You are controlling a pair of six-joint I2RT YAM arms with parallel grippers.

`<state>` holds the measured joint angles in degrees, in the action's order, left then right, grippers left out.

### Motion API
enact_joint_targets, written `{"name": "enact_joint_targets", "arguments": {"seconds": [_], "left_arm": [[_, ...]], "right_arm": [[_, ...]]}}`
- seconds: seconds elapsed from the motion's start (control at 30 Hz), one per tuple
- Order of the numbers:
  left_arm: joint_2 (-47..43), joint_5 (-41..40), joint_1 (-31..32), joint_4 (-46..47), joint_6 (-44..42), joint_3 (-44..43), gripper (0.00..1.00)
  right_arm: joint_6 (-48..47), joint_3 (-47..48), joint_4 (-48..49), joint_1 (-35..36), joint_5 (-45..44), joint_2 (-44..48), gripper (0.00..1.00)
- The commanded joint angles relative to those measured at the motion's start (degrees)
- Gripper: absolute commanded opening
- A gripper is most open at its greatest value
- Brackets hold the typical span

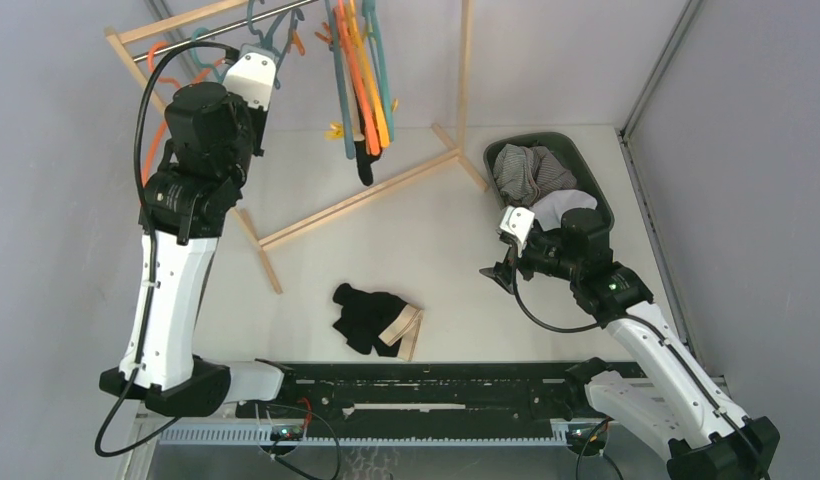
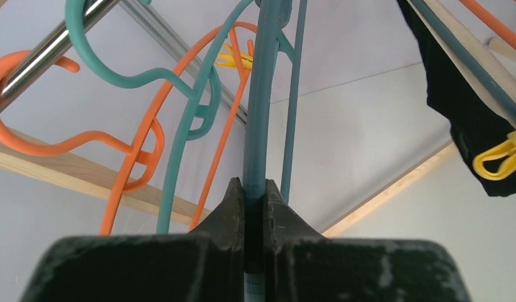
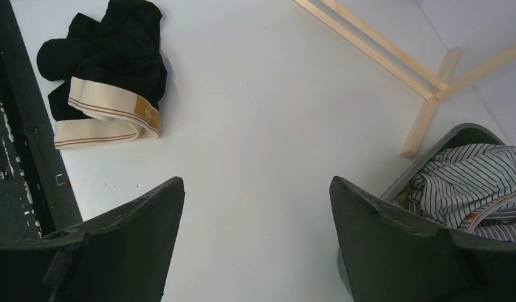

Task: Remove the underwear clipped to the hanger
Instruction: Place the hanger at the clothesline.

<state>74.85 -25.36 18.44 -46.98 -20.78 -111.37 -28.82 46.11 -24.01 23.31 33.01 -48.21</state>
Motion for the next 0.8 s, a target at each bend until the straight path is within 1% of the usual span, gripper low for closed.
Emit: {"name": "enact_joint_targets", "arguments": {"seconds": [0.0,0.17,0.3,0.63,0.77], "left_arm": [[-0.8,-1.3,-0.4,5.7,-1.5,1.5,0.0],[-1.7,-1.3,-0.4,6.7,-1.0,4.0,0.0],[-2.6,-2.2,-0.5,9.2,-1.8,6.3,0.0],[-1.4,-2.3,-2.1,12.1,-2.7,6.7,0.0],[-1.8,-2.7,-2.5,16.1,-3.4,10.1,0.0]], "right_arm": [[-1.0,-0.1,0.8,0.4,-0.2,0.3,0.84],[-1.1,-0.1,0.7,0.4,-0.1,0.3,0.84],[-1.2,-0.1,0.7,0.5,0.0,0.2,0.84],[-1.3,-0.1,0.4,0.6,-0.1,0.1,0.84],[-1.6,-0.1,0.3,0.7,-0.1,0.0,0.84]]}}
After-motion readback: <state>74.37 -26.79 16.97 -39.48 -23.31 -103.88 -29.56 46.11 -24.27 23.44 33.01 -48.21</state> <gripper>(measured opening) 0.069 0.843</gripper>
